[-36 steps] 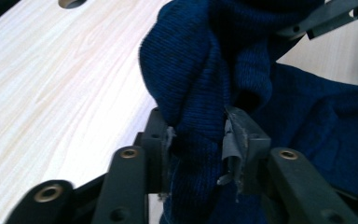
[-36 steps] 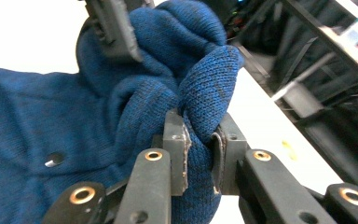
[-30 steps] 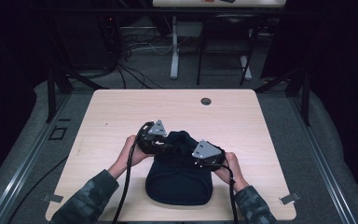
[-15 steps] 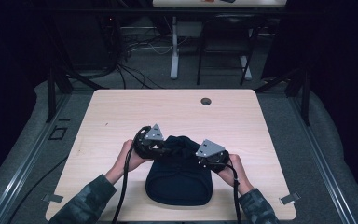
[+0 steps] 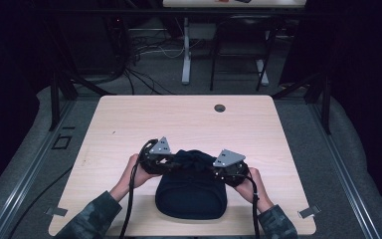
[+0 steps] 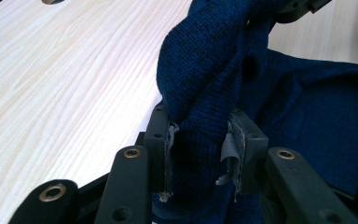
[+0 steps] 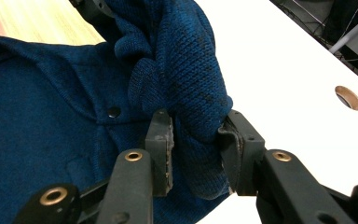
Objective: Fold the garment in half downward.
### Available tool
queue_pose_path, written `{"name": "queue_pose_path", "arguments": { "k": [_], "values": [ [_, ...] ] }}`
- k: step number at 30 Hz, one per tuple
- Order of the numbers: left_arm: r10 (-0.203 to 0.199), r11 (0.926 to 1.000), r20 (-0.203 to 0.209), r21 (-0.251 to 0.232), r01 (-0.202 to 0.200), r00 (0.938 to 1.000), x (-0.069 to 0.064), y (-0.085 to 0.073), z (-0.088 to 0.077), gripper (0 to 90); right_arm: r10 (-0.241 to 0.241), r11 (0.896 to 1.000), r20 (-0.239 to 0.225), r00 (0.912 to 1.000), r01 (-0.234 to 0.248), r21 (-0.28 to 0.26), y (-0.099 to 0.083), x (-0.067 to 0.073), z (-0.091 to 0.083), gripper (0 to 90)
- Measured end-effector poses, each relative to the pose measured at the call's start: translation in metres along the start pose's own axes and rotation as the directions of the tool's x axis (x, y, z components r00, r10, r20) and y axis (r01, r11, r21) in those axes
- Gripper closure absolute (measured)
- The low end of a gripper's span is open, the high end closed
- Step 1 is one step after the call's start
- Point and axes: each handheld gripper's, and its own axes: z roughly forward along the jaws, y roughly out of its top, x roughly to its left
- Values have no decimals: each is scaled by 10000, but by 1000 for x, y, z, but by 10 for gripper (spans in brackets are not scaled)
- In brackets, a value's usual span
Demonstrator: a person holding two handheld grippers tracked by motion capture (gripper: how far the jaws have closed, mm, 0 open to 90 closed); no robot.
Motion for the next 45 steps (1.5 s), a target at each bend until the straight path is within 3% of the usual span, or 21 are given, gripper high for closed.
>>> {"name": "queue_pose_path", "arguments": {
  "k": [13, 22, 29, 33, 38, 41, 45],
  "values": [
    [109, 9999, 307, 76, -111, 9995, -14, -13, 1, 614, 163, 9992, -328, 9993, -151, 360, -15, 12, -6, 643],
    [-61, 9998, 753, 191, 47, 9971, -22, -28, 5, 594, 56, 9975, -498, 9987, -21, 700, -25, 25, -6, 637],
    [-376, 9989, 1139, 334, 340, 9928, -27, -40, -2, 549, -57, 9964, -621, 9981, 109, 836, -31, 32, -12, 620],
    [-609, 9979, 1375, 304, 573, 9886, -31, -49, -11, 539, 123, 9967, -691, 9975, -67, 808, -36, 36, -18, 609],
    [-834, 9965, 1280, 216, 813, 9883, -30, -56, -24, 503, 431, 9959, -658, 9969, -375, 829, -44, 36, -32, 610],
    [-1022, 9948, 1367, 89, 1019, 9853, -29, -57, -32, 461, 835, 9951, -614, 9946, -800, 573, -48, 31, -40, 604],
    [-915, 9957, 1378, -11, 925, 9862, -32, -53, -40, 399, 1191, 9928, -577, 9912, -1182, 187, -44, 24, -41, 586]
  ]
}}
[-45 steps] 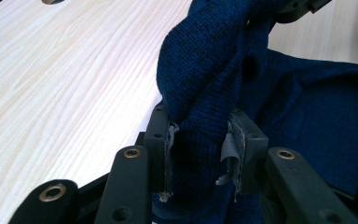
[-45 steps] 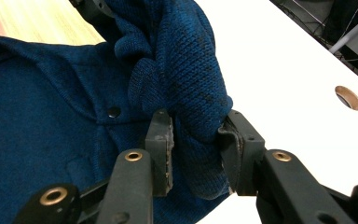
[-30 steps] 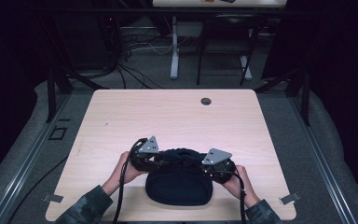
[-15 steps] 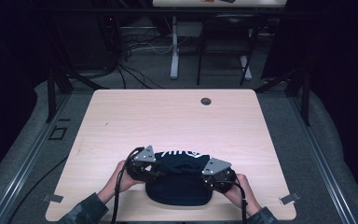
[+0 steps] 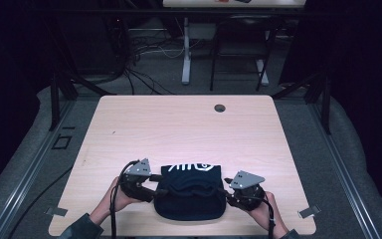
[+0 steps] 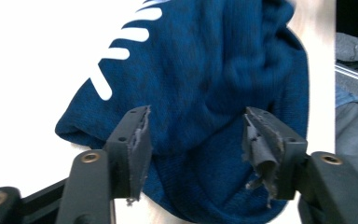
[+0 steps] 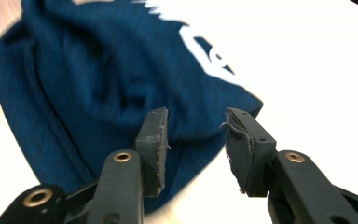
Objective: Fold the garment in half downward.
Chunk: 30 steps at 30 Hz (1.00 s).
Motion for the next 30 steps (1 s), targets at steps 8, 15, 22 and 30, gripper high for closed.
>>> {"name": "queue_pose_path", "arguments": {
  "k": [8, 15, 22, 30],
  "values": [
    [-147, 9966, -970, -819, 67, 9952, -1, 19, -3, 342, 413, 9983, -255, 9988, -423, -402, 26, -12, 21, 551],
    [-529, 9984, -1051, -255, 505, 9931, 1, 17, 31, 330, 506, 9987, -794, 9956, -501, 84, 27, -7, 43, 478],
    [-456, 9983, -901, 310, 486, 9949, -3, 4, 48, 276, 570, 9976, -1074, 9926, -525, 443, 18, 0, 49, 440],
    [37, 9961, -1068, 882, 58, 9943, -11, -5, 58, 263, 218, 9943, -1221, 9923, -88, 1059, 6, 9, 61, 376]
  ]
}}
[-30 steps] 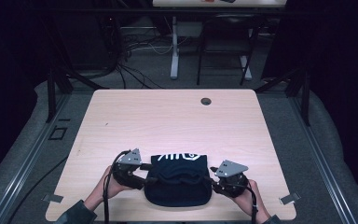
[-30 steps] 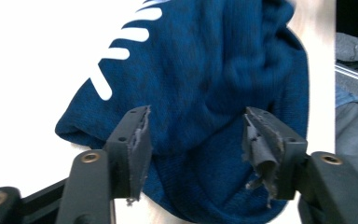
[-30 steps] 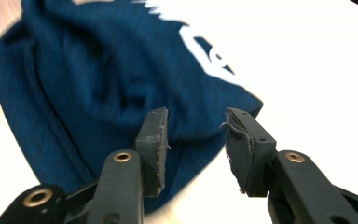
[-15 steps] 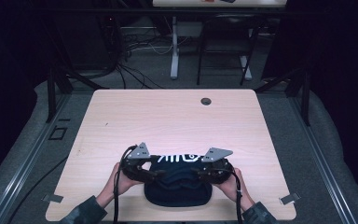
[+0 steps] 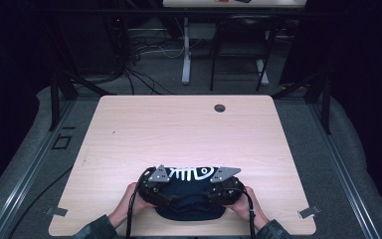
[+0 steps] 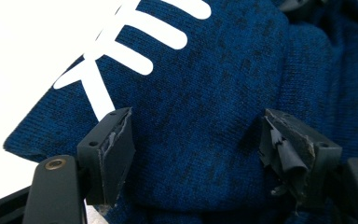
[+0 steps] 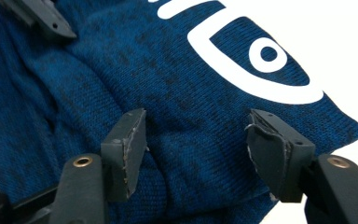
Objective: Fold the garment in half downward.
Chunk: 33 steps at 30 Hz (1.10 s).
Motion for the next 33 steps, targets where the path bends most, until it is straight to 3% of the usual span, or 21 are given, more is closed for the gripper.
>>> {"name": "queue_pose_path", "arguments": {
  "k": [9, 12, 21, 23, 26, 31, 33],
  "values": [
    [250, 9997, -211, 28, -250, 9995, 8, 2, 10, 272, -184, 9986, 7, 9998, 183, 488, -2, -1, 5, 323],
    [240, 9997, -271, -10, -241, 9993, 15, 6, 15, 273, -312, 9973, 295, 9991, 292, 669, -1, -4, 6, 322],
    [107, 9997, -533, -235, -120, 9985, 38, 23, 33, 262, 321, 9978, 866, 9957, -370, 549, 0, -35, 14, 299],
    [93, 9996, -607, -242, -108, 9981, 38, 24, 32, 246, 508, 9974, 797, 9955, -547, 476, -1, -38, 14, 299],
    [-21, 9997, -555, -236, 8, 9985, 35, 22, 26, 152, 515, 9973, 894, 9947, -558, 470, -1, -37, 14, 293],
    [120, 9998, -431, -141, -126, 9990, 31, 15, 21, 141, 648, 9963, 975, 9931, -700, 505, -3, -39, 15, 206],
    [122, 9998, -415, -143, -128, 9991, 32, 14, 21, 141, 835, 9948, 761, 9936, -876, 528, -5, -44, 16, 187]
  ]
}}
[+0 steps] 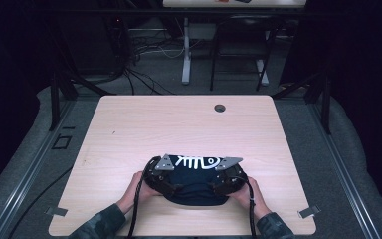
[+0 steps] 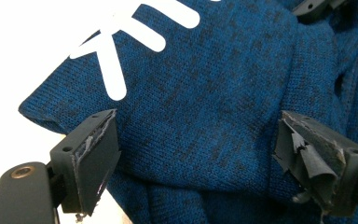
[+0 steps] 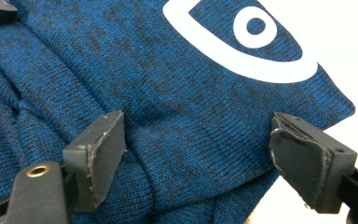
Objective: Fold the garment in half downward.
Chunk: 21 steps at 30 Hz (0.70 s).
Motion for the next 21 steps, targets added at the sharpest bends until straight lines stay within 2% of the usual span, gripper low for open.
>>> {"name": "queue_pose_path", "arguments": {
  "k": [4, 7, 10, 15, 17, 21],
  "values": [
    [-157, 9999, 146, -14, 157, 9998, 6, -5, 1, 140, -70, 10000, -109, 9999, 71, 57, -1, -2, -1, 142],
    [-527, 9986, 372, -61, 530, 9979, 10, -9, 2, 127, 50, 9999, -314, 9995, -47, 104, -3, -6, -1, 129],
    [-363, 9992, 108, -157, 365, 9993, 7, -9, 1, 127, 53, 9999, -208, 9998, -51, 90, -3, -6, -1, 105],
    [-531, 9974, 58, -483, 533, 9986, 9, -9, -3, 78, -81, 9999, 117, 9999, 80, 99, -1, -4, -3, 32],
    [-562, 9965, -40, -621, 559, 9984, 9, -8, -9, 42, 62, 10000, 170, 9998, -61, -25, -1, -4, -7, 17],
    [-722, 9934, -240, -910, 697, 9971, 10, -8, -22, 25, 276, 9994, 258, 9993, -271, -195, -3, -7, -18, 0]
  ]
}}
